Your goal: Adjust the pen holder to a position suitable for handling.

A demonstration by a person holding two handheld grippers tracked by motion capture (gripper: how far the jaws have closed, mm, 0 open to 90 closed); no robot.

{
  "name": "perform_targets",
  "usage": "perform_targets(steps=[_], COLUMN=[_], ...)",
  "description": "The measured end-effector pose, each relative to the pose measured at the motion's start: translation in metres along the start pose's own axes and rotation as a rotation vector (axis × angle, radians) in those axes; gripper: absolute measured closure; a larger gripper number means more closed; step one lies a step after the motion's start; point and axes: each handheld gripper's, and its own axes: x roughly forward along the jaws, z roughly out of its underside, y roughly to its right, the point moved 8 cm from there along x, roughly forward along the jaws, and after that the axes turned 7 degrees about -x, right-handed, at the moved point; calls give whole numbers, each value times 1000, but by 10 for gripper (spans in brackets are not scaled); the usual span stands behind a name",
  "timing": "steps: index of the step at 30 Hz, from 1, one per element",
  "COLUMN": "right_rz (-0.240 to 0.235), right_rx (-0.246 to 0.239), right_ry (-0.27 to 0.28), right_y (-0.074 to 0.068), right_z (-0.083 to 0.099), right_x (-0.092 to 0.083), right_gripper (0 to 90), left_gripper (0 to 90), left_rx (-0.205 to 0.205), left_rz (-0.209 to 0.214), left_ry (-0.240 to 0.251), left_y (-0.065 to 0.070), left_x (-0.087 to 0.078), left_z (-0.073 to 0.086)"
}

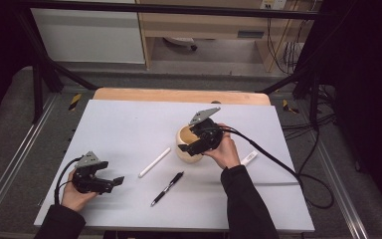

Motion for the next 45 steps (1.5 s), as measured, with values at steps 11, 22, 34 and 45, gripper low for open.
perform_targets(steps=[11,22,34,45], right_rz=[75,87,111,104], right_rx=[77,190,267,324], right_ry=[59,87,32,53], right_y=[-2,2,-2,-2], right_z=[15,65,119,163], right_x=[-26,-49,-57,-64], right_gripper=[51,5,6,6], left_gripper=[59,37,45,62], left_rx=[2,4,7,2], left_rz=[-6,-38,-44,-39], left_ry=[-7,-21,-71,-66], left_y=[0,3,6,11], left_x=[0,2,6,9], left_z=[0,-2,1,-7])
